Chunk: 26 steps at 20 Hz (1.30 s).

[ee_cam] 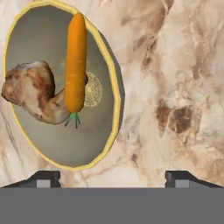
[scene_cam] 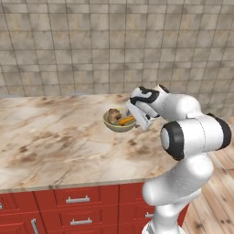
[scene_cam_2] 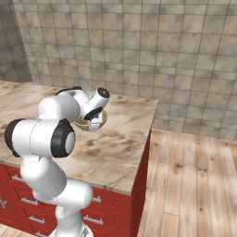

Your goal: The microwave is finished heating the chicken drumstick and carrot. Take the bowl containing the food and place it on the dining counter.

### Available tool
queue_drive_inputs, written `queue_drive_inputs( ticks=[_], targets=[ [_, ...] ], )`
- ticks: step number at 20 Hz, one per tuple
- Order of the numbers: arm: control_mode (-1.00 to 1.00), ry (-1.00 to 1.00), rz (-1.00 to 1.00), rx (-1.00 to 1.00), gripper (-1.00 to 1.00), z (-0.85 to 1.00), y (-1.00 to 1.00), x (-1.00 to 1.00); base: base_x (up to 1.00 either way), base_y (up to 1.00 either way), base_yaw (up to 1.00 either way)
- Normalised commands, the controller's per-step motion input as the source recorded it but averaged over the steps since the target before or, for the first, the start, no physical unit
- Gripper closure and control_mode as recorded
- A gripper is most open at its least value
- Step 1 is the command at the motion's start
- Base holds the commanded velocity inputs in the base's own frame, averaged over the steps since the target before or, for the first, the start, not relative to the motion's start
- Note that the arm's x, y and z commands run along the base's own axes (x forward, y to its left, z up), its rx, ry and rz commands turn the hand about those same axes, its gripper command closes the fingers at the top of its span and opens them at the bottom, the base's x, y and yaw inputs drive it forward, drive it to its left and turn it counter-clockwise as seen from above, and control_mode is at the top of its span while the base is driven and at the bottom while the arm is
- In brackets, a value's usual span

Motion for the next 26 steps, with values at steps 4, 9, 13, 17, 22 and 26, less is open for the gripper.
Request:
queue_drive_inputs(
  ticks=[4, 9, 13, 17, 22, 26],
  targets=[
    [-1.00, -0.12, 0.00, 0.00, -1.00, 1.00, 0.00, -0.98, 0.00, 0.00, 0.00],
    [-1.00, -0.24, 0.00, 0.00, -1.00, 0.95, 0.04, -1.00, 0.00, 0.00, 0.00],
    [-1.00, -0.31, 0.00, -0.06, -1.00, 0.64, 0.27, -1.00, 0.00, 0.00, 0.00],
    [-1.00, -0.27, 0.00, -0.16, -1.00, 0.18, 0.48, -1.00, 0.00, 0.00, 0.00],
    [-1.00, -0.21, 0.02, -0.27, -1.00, 0.05, 0.70, -1.00, 0.00, 0.00, 0.00],
    [-1.00, -0.21, 0.14, -0.32, -1.00, 0.08, 0.83, -1.00, 0.00, 0.00, 0.00]
  ],
)
